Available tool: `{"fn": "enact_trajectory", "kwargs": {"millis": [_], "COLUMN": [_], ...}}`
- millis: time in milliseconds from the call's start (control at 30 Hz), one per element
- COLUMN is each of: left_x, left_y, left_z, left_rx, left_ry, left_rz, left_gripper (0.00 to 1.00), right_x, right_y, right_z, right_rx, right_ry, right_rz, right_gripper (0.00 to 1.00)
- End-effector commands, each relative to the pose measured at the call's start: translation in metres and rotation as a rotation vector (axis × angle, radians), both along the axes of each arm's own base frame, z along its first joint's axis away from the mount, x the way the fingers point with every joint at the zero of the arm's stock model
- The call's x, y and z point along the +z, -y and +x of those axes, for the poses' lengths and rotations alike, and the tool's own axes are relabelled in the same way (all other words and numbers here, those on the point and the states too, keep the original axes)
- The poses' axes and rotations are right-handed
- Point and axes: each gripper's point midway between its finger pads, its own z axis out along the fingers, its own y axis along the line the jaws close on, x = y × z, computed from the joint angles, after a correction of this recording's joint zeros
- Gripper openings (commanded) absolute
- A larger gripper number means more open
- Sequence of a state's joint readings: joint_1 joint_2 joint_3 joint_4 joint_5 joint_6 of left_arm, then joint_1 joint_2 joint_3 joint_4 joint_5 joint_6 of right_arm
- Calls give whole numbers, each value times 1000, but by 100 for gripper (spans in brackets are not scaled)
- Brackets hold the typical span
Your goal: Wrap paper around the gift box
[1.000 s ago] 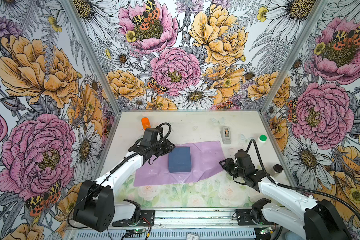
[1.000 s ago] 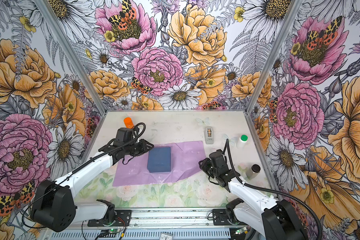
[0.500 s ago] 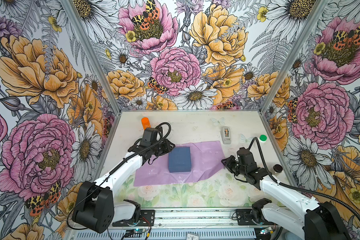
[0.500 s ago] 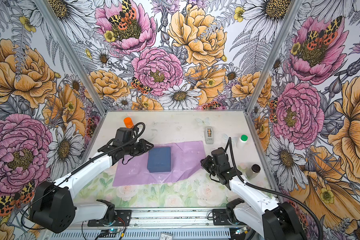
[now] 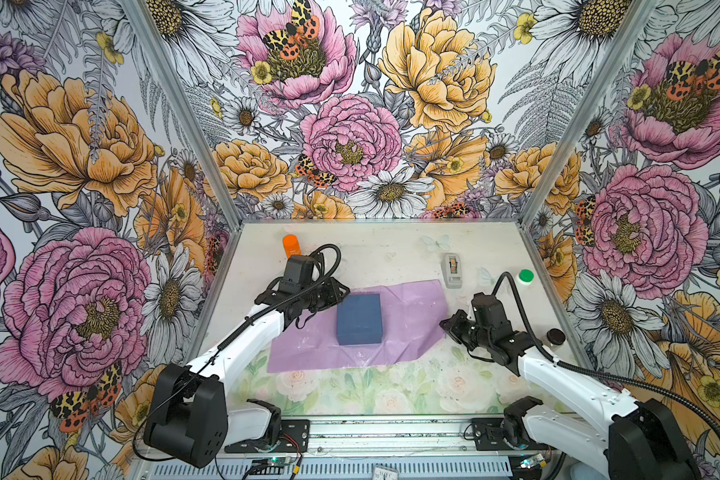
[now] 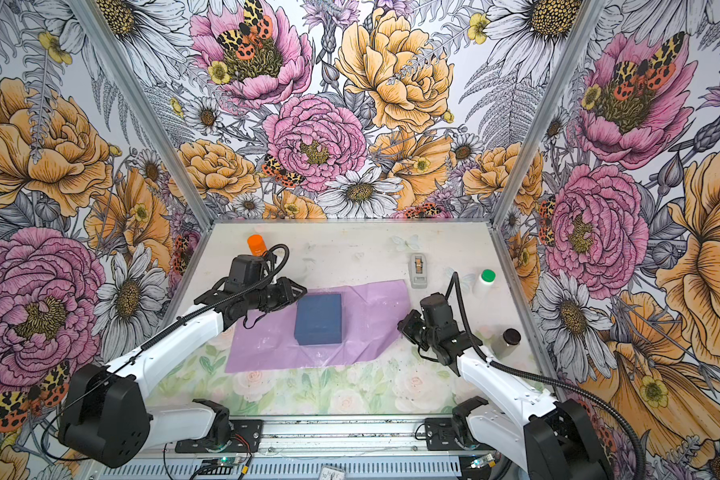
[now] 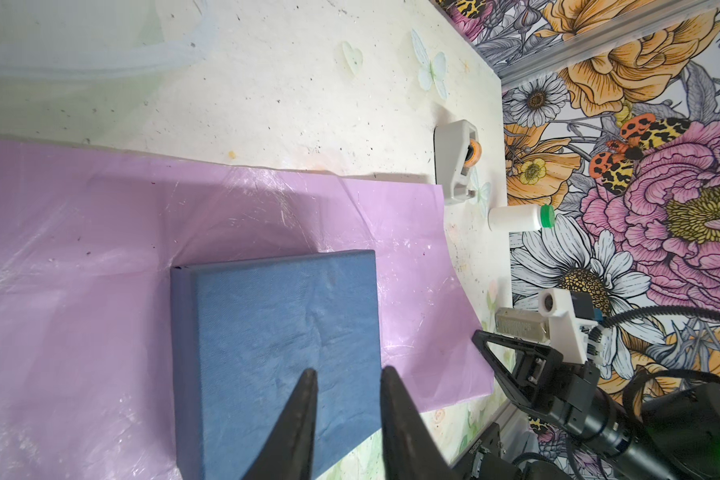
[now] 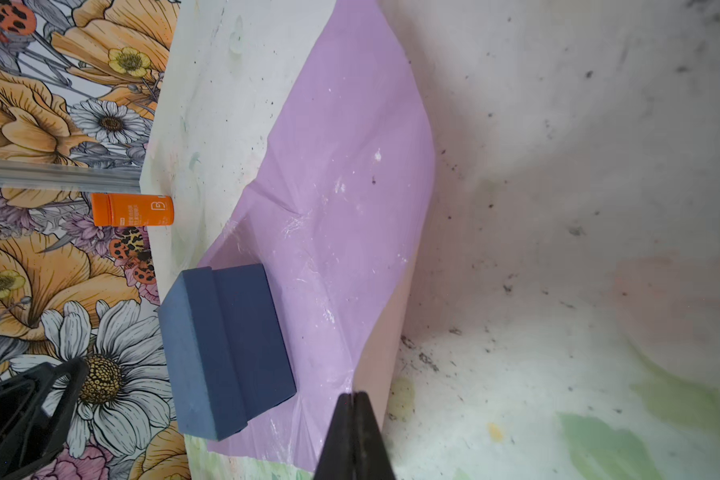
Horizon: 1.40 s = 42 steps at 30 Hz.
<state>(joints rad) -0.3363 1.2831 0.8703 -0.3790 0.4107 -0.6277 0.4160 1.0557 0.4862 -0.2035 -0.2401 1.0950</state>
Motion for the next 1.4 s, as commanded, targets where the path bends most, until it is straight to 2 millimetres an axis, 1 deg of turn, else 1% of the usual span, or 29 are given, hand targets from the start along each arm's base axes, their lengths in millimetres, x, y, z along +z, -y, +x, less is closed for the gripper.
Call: {"fn": "enact_trajectory", "kwargs": {"millis": [0,100,267,400,467,500,533,633,767,967,1233,1367], "left_x": [17,26,35,37,35,35,35,31,18,-4,-12,-14], "left_y": [7,21,40,55,59,61,62,64,64,60,47,52], "left_z": [3,3,4,4,3,3,3,3,3,3,4,3], "left_rx": [-20,-58,-102,-136,-147,-150,-152,-159,-156,-134,-87,-100], "left_ry": [29,35,25,16,9,9,9,1,-26,-61,-78,-84], "left_rz": [-32,-55,-128,-167,-179,-184,-188,-186,-165,-122,-96,-104], "left_gripper": [39,45,56,58,59,59,59,59,59,57,58,55], "right_x": [30,46,61,64,63,64,64,66,66,65,67,70], "right_y": [-24,-53,-100,-135,-147,-150,-160,-175,-187,-194,-194,-197], "right_z": [11,12,7,-2,-6,-6,-13,-18,-21,-23,-21,-23], "right_rx": [106,224,399,530,574,581,618,660,689,700,689,698], "right_ry": [108,177,253,291,299,303,311,329,342,349,364,374], "right_rz": [-26,-60,-88,-104,-111,-112,-109,-99,-84,-80,-85,-70], "right_gripper": [0,0,0,0,0,0,0,0,0,0,0,0]}}
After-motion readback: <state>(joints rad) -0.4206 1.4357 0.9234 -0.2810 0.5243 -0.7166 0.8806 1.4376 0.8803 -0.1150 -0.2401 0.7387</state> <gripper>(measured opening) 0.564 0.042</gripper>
